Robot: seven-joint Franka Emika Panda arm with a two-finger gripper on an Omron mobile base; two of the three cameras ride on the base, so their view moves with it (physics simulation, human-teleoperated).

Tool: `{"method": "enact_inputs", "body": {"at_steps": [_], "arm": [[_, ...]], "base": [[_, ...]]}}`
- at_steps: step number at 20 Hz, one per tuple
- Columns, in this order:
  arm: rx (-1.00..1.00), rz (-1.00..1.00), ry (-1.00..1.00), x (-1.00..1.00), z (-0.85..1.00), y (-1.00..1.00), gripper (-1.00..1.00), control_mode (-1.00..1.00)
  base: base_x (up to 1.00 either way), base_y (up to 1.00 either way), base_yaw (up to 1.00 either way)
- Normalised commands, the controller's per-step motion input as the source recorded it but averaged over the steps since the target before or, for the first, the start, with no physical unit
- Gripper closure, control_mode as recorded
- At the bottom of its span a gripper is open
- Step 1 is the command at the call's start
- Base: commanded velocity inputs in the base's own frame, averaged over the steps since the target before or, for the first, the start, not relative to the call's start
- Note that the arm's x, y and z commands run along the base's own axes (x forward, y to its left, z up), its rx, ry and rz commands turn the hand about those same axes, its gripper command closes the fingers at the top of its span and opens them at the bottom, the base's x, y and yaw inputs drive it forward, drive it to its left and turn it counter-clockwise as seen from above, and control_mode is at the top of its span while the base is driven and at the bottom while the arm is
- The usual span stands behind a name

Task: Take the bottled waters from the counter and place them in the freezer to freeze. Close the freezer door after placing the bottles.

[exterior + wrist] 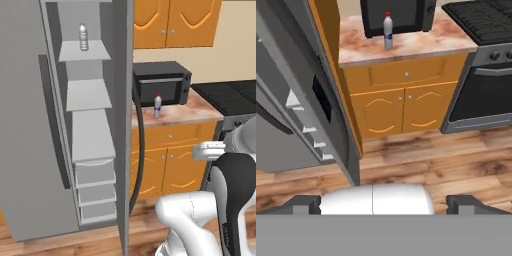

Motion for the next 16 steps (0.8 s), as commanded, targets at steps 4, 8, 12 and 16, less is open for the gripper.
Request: {"method": "enact_inputs", "body": {"at_steps": [4,8,12,16], "arm": [[0.0,0.0,0.0,0.0,0.0,0.0,-1.0,1.0],[0.0,0.0,0.0,0.0,0.0,0.0,-1.0,1.0],[0.0,0.0,0.0,0.0,0.0,0.0,-1.0,1.0],[0.0,0.0,0.0,0.0,0.0,0.0,-1.0,1.0]], "base": [[0.36,-0.77,0.09],[0.54,-0.66,0.2],[0.54,-0.62,0.19],[0.57,-0.54,0.15]]}}
